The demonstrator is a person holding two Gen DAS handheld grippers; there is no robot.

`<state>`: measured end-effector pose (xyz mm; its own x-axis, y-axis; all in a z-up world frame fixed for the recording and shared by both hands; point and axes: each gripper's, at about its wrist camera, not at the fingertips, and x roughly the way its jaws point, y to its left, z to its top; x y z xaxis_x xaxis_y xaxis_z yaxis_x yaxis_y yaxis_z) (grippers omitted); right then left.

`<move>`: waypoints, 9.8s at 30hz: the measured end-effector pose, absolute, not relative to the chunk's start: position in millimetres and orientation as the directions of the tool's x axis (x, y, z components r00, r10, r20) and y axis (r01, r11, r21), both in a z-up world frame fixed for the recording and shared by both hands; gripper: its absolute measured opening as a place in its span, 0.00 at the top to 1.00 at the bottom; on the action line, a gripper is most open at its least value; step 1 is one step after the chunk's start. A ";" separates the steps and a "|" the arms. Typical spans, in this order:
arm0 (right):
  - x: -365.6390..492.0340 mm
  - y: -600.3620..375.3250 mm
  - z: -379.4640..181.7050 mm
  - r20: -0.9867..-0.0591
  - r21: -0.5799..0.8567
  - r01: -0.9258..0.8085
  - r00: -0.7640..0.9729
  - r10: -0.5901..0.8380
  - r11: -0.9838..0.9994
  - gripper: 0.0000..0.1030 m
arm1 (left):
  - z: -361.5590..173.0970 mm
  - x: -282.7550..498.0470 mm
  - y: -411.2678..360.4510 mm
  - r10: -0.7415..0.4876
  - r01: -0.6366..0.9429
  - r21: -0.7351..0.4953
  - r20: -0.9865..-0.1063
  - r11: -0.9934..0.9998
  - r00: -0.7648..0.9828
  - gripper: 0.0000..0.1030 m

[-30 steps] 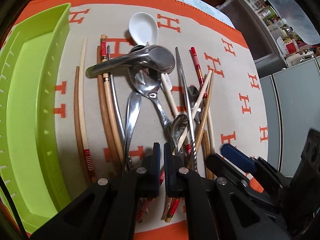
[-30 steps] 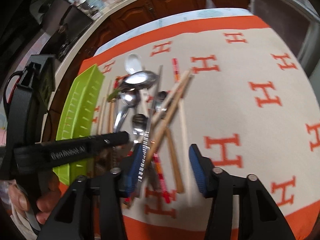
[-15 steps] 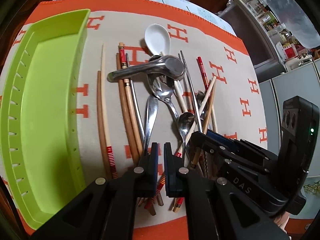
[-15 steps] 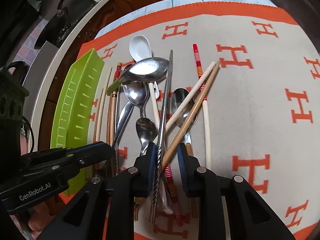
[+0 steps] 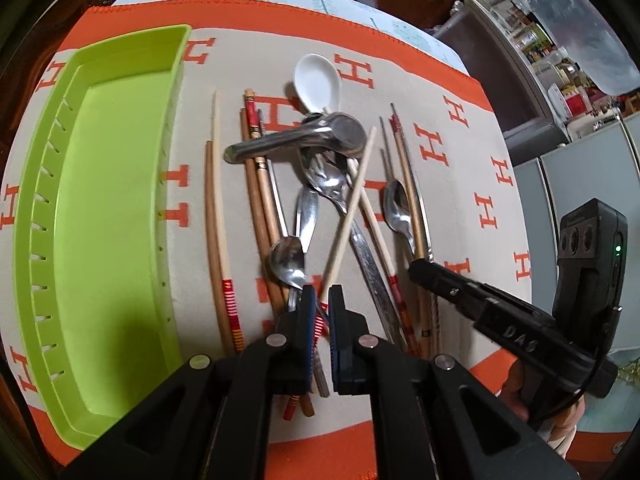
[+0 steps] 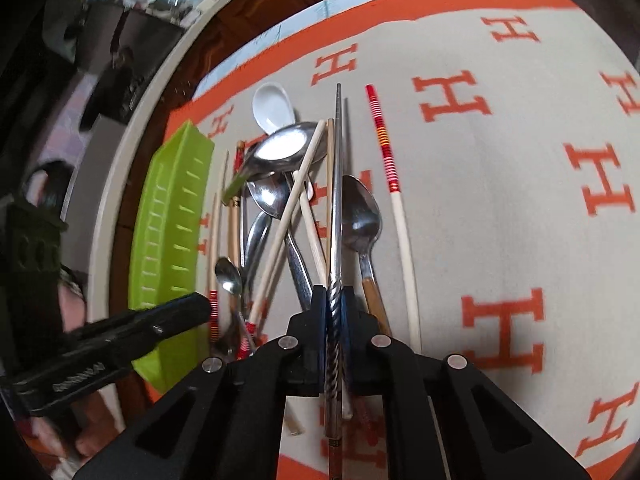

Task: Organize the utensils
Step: 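Lift the long metal utensil with the right gripper toward the green tray, then lower the metal utensil into the green tray and open the right gripper, then move the left gripper from the tray to the wooden chopsticks, then grasp a red-banded wooden chopstick with the left gripper, then carry the chopstick into the green tray and open the left gripper, then move the left gripper back over the utensil pile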

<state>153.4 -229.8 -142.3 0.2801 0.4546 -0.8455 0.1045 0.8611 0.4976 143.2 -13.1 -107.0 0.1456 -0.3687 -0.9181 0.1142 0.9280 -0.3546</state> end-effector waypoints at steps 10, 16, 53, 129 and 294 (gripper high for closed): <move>134.3 -249.5 -138.6 -0.818 0.548 0.139 0.297 0.493 0.825 0.94 | -111.4 160.8 -46.3 -0.341 0.179 -0.316 -0.931 0.932 0.129 0.94; 131.3 -247.8 -146.1 -0.821 0.547 0.131 0.281 0.498 0.827 0.94 | -125.1 170.0 -65.6 -0.307 0.206 -0.281 -0.946 0.937 0.102 0.91; 120.5 -196.1 -77.1 -0.756 0.596 -0.042 0.306 0.578 0.802 0.94 | -51.4 114.6 18.7 -0.285 0.160 -0.246 -0.912 0.956 0.296 1.00; 131.6 -43.0 -95.9 -0.826 0.543 -0.166 0.073 0.560 0.823 0.93 | -53.9 74.2 137.4 -0.069 -0.070 -0.107 -0.911 0.992 0.408 0.55; 134.4 -156.6 -96.4 -0.893 0.329 -0.118 0.285 0.350 0.937 0.81 | -36.4 98.1 29.0 -0.159 0.182 -0.083 -0.878 0.980 0.451 0.37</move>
<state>134.4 -156.6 -96.4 0.2847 0.3495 -0.8926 -0.1184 0.9369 0.3291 98.1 29.0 -36.4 0.4512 -0.1586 -0.8782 0.1823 0.9797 -0.0833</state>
